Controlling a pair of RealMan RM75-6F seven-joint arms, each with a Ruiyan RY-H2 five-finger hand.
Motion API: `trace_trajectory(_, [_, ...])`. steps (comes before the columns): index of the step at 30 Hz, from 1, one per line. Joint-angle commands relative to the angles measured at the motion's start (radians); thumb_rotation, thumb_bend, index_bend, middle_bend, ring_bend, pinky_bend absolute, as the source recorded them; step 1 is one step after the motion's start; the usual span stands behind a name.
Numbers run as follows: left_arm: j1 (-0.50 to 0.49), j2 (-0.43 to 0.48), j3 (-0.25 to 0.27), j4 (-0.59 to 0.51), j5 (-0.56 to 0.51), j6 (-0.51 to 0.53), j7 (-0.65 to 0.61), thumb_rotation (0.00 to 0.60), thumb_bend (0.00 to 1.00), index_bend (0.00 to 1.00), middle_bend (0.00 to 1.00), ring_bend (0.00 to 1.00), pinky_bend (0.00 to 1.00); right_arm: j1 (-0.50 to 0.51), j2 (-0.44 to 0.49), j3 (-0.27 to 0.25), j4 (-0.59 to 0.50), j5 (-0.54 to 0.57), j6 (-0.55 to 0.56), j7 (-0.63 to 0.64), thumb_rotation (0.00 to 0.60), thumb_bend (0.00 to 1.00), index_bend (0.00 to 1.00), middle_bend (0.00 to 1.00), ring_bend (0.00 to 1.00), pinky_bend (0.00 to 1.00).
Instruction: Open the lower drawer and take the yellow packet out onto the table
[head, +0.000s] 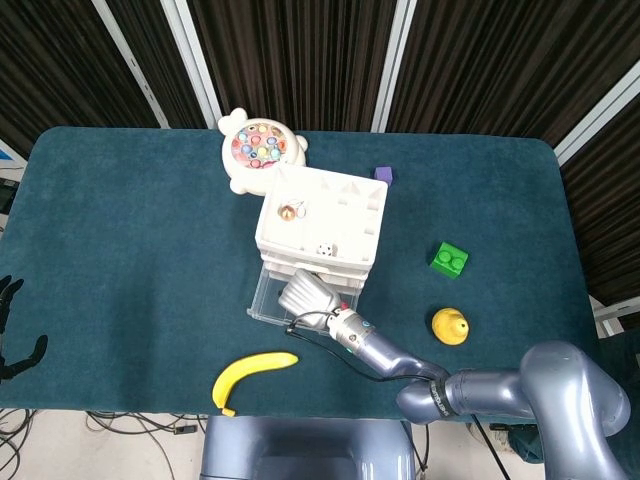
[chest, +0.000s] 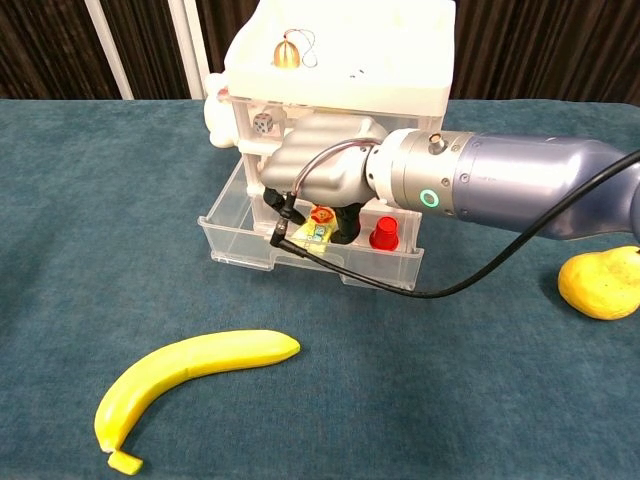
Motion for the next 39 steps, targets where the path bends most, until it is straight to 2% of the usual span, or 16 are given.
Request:
trace_trajectory(1, [-0.001, 0.002, 0.000, -0.002, -0.003, -0.003, -0.001, 0.600, 0.36, 0.04, 0.00, 0.00, 0.09, 0.000, -0.005, 0.001, 0.003, -0.004, 0.005, 0.000, 0.600, 0.17, 0.53, 1.00, 1.00, 1.00])
trace_trajectory(10, [-0.001, 0.004, 0.000, -0.005, -0.005, -0.005, 0.000, 0.600, 0.36, 0.04, 0.00, 0.00, 0.10, 0.003, -0.010, 0.004, 0.006, -0.008, -0.001, 0.009, 0.600, 0.20, 0.62, 1.00, 1.00, 1.00])
trace_trajectory(28, [-0.004, 0.009, 0.001, -0.011, -0.012, -0.013, 0.001, 0.600, 0.36, 0.04, 0.00, 0.00, 0.15, 0.007, 0.002, 0.015, 0.003, -0.012, -0.005, 0.031, 0.600, 0.20, 0.68, 1.00, 1.00, 1.00])
trace_trajectory(39, [-0.003, 0.010, 0.001, -0.013, -0.014, -0.013, 0.000, 0.600, 0.36, 0.04, 0.00, 0.00, 0.15, -0.004, 0.043, 0.040, -0.045, -0.008, 0.017, 0.064, 0.600, 0.20, 0.68, 1.00, 1.00, 1.00])
